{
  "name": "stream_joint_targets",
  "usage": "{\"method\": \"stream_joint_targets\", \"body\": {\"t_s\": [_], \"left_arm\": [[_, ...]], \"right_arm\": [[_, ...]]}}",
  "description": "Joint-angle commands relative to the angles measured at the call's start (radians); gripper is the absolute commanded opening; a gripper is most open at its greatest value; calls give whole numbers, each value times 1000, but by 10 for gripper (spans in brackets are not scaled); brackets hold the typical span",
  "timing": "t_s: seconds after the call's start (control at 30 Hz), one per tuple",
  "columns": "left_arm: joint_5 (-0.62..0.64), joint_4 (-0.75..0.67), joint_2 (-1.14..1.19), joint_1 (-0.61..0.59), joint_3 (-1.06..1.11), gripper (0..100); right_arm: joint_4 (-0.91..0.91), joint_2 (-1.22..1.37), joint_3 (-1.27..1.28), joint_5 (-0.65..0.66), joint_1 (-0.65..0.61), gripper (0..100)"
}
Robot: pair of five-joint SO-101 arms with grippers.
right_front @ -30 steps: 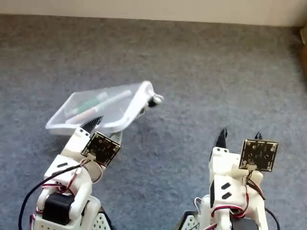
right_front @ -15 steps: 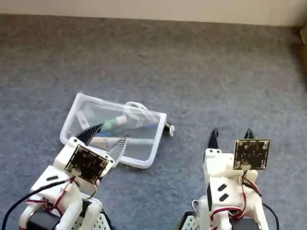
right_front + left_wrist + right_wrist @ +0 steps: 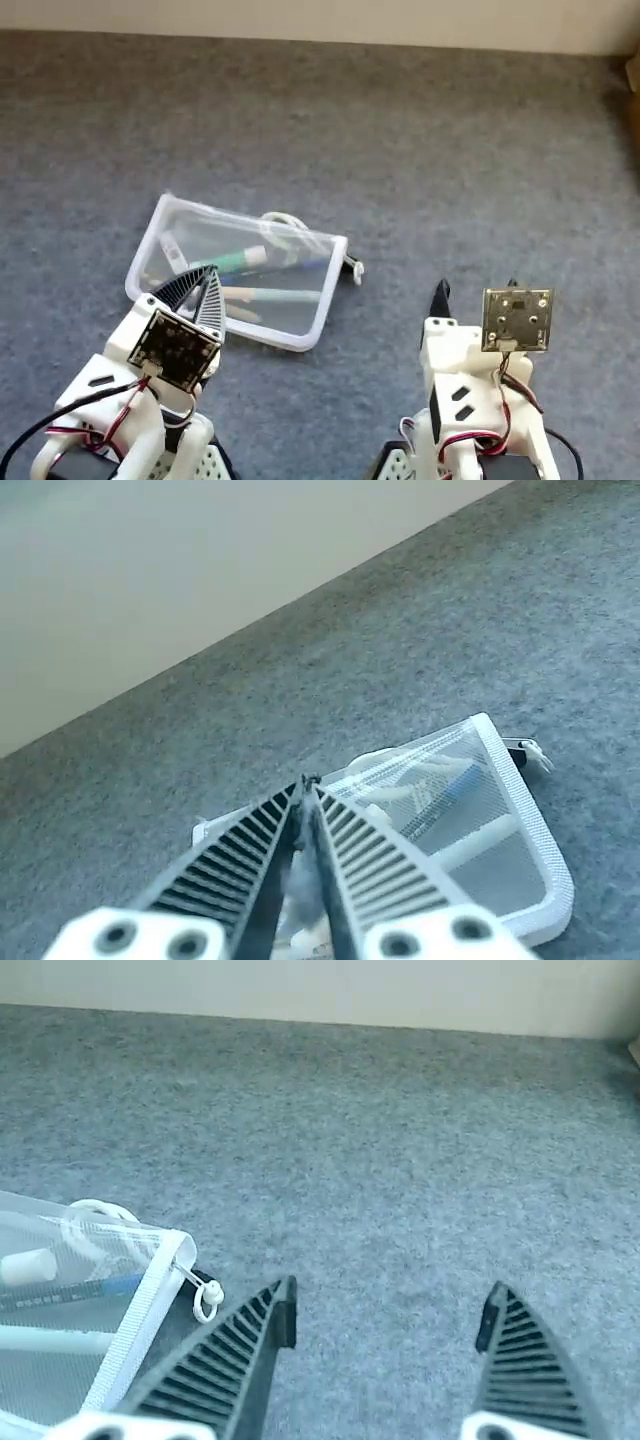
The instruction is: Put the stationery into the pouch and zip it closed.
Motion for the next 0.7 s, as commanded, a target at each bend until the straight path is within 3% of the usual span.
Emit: {"method": "stream_joint_targets", "body": {"t_s": [0.0, 0.13, 0.27, 0.43, 0.67], "left_arm": [[3, -5, -10, -68, -30, 6], [5, -5, -10, -159, -13, 6], [5, -5, -10, -206, 53, 6], [5, -5, -10, -266, 122, 6], [5, -5, -10, -311, 216, 6]], "right_arm": [[30, -7, 1, 17, -10, 274], [35, -8, 1, 18, -10, 254], [25, -8, 1, 21, -10, 130], [25, -8, 1, 163, -8, 19], [-8, -10, 122, 176, -5, 5]]}}
